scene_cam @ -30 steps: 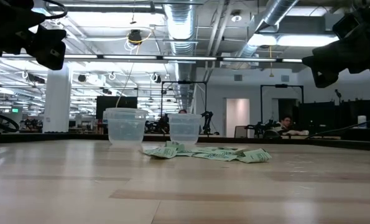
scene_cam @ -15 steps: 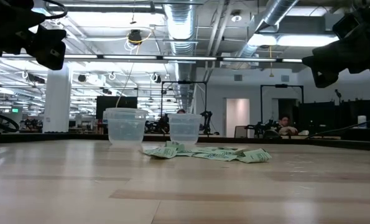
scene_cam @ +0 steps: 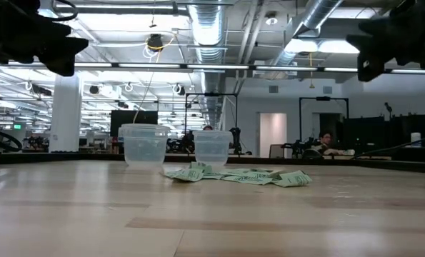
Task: Pick and place items into bin
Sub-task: Put the stevia packet into the top transparent bin
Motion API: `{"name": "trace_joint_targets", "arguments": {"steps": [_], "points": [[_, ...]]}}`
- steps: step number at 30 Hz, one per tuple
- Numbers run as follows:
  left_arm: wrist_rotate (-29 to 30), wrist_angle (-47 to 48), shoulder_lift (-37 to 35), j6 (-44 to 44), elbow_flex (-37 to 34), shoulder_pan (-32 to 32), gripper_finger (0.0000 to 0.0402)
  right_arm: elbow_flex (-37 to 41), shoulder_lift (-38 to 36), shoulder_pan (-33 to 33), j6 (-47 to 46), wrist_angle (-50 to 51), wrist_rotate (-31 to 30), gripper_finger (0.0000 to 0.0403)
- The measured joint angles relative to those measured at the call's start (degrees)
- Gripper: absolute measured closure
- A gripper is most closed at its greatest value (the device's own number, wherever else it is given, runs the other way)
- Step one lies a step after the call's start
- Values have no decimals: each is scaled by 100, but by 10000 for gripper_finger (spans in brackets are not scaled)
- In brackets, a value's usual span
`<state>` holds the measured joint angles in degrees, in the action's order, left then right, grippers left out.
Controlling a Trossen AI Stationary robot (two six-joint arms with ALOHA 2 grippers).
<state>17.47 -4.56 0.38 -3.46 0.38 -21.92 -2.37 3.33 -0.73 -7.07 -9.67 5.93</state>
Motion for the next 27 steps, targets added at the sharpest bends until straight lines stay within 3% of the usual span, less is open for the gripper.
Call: {"name": "trace_joint_targets", "arguments": {"steps": [3, 6, 9, 12, 27], "points": [[119, -84, 0, -240, 0, 1, 235, -1, 6, 4, 120, -379, -77, 273], [124, -293, 0, -498, 0, 1, 235, -18, 65, 11, 383, -615, -540, 274], [123, -499, -2, -687, 0, 1, 235, -179, 265, 18, 584, -349, -984, 274], [123, -637, -1, -732, 0, 0, 235, -470, 662, 79, 600, -20, -1058, 274], [-118, -646, 0, -509, 58, 1, 235, -1773, 4375, 111, 601, 673, -1036, 274]]}}
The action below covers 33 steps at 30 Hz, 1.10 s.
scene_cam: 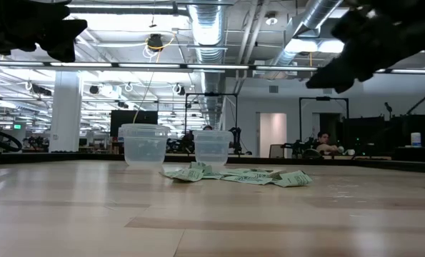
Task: Pick and place items into bin
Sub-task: Put the stevia packet into the top transparent bin
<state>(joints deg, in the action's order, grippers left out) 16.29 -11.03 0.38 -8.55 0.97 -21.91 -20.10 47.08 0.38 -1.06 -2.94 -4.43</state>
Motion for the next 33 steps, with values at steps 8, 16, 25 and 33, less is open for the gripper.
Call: {"name": "trace_joint_targets", "arguments": {"steps": [8, 16, 25, 33], "points": [[-2, 2, 0, -31, 9, 0, 235, -639, 1359, -2, 78, -6, -7, 239], [-2, 7, 0, -38, 18, 0, 235, -1285, 2581, 2, 109, -5, -9, 171], [-2, 66, 0, -9, 22, 0, 235, -2041, 3734, 9, 108, 494, -11, 158], [-2, 133, 0, 115, 22, 0, 235, -2678, 4268, 45, 158, 1251, 300, 158]]}}
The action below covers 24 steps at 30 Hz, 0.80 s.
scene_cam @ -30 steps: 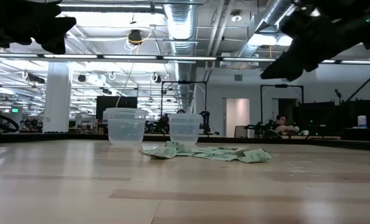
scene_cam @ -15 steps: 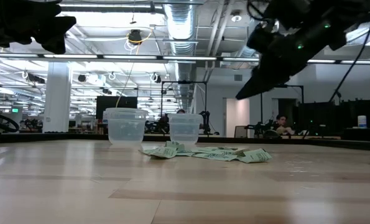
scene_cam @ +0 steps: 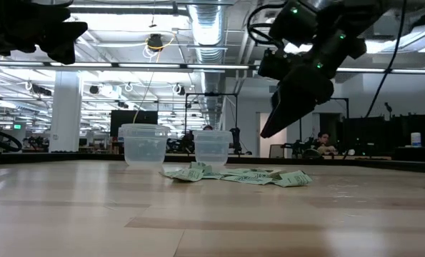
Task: Pick and place items into bin
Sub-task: Put the stevia packet into the top transparent bin
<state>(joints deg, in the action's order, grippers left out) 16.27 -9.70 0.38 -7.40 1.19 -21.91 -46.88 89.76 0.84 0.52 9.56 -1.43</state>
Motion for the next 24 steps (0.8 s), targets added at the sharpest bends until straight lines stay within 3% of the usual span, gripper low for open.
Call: {"name": "trace_joint_targets", "arguments": {"steps": [10, 24], "points": [[0, -24, 0, 11, 2, 0, 235, -1085, 859, 157, 294, 1394, 306, 158], [-2, -17, 0, 66, 4, 0, 235, -1437, 1464, 158, 525, 1426, 454, 158]]}}
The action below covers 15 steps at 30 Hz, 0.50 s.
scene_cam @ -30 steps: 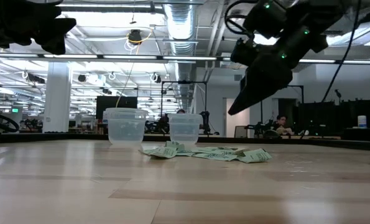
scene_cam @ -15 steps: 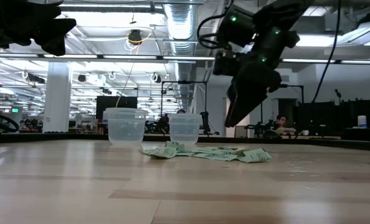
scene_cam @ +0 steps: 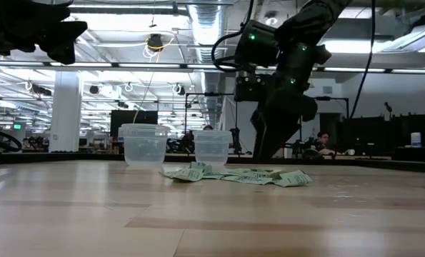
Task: Pick and place items into bin
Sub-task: Put the stevia packet into the top transparent bin
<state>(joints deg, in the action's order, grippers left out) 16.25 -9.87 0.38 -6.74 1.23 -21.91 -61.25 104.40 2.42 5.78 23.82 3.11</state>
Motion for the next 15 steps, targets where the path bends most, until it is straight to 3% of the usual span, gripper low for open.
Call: {"name": "trace_joint_targets", "arguments": {"steps": [15], "points": [[0, -7, 0, 6, 0, 0, 235, -3, -13, 308, 73, 200, 175, 158]]}}
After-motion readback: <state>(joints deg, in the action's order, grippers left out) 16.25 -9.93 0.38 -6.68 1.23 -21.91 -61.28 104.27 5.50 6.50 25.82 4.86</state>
